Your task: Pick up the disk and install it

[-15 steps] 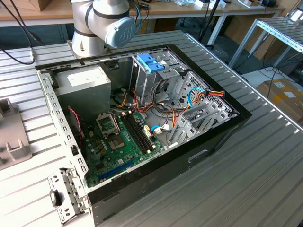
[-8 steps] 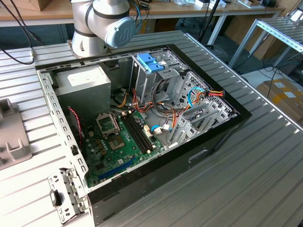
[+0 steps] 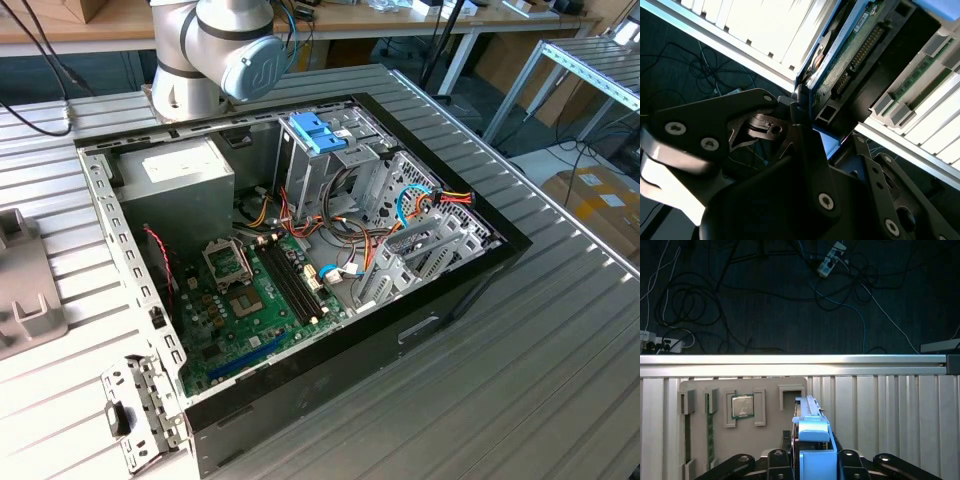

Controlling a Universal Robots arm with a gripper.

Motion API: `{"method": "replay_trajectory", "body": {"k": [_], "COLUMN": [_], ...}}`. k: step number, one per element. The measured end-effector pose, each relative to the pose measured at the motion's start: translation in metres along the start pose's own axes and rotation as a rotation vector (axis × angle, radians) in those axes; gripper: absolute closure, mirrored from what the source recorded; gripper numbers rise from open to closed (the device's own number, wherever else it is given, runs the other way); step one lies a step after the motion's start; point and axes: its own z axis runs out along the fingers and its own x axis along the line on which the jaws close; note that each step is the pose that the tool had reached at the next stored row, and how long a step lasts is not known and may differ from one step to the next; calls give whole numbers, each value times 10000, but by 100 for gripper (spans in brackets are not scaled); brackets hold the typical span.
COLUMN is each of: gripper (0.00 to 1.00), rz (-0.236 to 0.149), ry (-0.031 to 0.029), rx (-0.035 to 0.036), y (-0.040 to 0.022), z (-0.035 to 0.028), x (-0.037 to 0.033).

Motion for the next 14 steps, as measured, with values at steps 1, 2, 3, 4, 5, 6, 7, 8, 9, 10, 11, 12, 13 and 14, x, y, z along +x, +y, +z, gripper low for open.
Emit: {"method": "replay_trajectory", "body": {"k": [1, 2, 3, 4, 5, 6, 7, 8, 9, 10, 11, 12, 13, 14], "gripper": [63, 63, 63, 63, 63, 63, 63, 63, 63, 63, 63, 63, 63, 63], "rz": [0, 0, 0, -1, -1, -1, -1, -1, -1, -2, -2, -2, -2, -2], "ry": [-3, -5, -8, -12, -22, -28, -31, -35, -37, -38, -39, -39, -39, -39], "rx": [0, -1, 0, 0, 0, 0, -1, -1, -1, -2, -1, -2, -1, 0], "y": [0, 0, 0, 0, 1, 1, 1, 1, 1, 1, 1, 1, 1, 2], "z": [-3, -7, -9, -11, -13, -16, -18, -20, -22, -27, -30, -35, -39, -45], "x": [0, -1, -1, -1, -1, -1, -1, -2, -2, -2, -2, -3, -3, -3]}}
